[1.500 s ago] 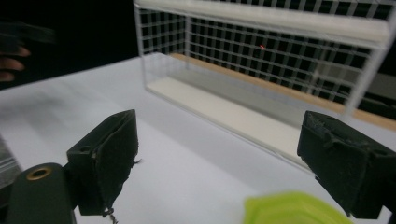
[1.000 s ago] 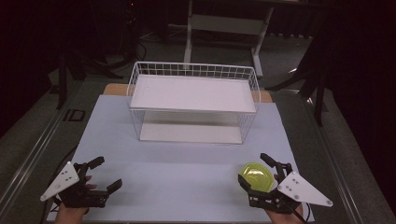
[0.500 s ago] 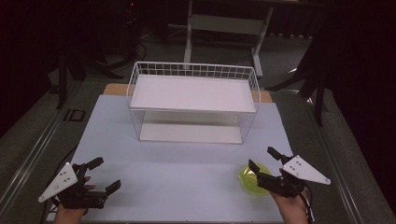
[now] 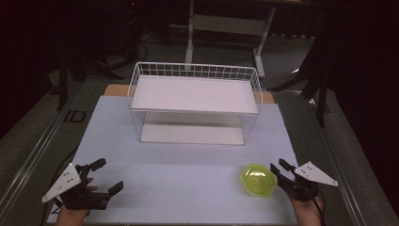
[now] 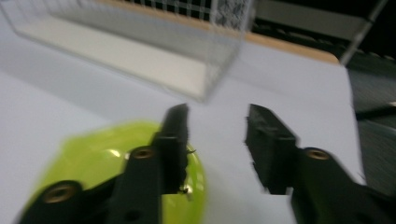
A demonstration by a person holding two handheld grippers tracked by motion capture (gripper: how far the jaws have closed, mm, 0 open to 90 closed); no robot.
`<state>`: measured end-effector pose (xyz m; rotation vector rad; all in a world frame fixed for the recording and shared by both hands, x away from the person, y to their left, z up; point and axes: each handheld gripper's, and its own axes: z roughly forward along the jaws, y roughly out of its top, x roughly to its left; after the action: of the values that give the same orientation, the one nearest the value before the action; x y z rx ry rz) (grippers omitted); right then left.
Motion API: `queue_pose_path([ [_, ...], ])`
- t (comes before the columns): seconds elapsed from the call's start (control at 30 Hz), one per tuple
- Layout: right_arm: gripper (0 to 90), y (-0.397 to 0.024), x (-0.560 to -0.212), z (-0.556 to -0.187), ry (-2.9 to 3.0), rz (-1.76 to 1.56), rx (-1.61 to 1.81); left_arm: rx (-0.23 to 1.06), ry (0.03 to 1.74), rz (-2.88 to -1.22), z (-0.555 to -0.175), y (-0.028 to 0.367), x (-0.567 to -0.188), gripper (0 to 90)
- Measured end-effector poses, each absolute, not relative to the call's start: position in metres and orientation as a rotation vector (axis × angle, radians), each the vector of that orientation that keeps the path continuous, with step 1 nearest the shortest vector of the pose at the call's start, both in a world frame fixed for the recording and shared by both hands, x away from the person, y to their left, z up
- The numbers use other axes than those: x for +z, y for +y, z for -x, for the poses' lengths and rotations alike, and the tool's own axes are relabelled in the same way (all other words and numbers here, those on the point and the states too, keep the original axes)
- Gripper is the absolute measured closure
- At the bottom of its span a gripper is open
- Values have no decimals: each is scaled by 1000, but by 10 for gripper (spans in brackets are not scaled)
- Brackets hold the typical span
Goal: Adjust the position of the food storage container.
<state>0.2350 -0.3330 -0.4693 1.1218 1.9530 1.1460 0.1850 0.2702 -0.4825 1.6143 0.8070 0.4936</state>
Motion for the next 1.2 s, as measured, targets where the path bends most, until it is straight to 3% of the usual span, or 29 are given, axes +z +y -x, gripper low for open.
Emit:
queue_pose_path([
  [0.33, 897, -356, -495, -231, 2007, -1231, 999, 498, 812, -1619, -183, 272, -483, 2],
  [0.63, 899, -344, -518, -225, 2160, -1256, 1001, 503, 814, -1626, -184, 271, -483, 2],
  [1.2, 898, -301, -529, -249, 2361, -1232, 1090, 511, 789, -1657, -182, 268, -482, 2],
])
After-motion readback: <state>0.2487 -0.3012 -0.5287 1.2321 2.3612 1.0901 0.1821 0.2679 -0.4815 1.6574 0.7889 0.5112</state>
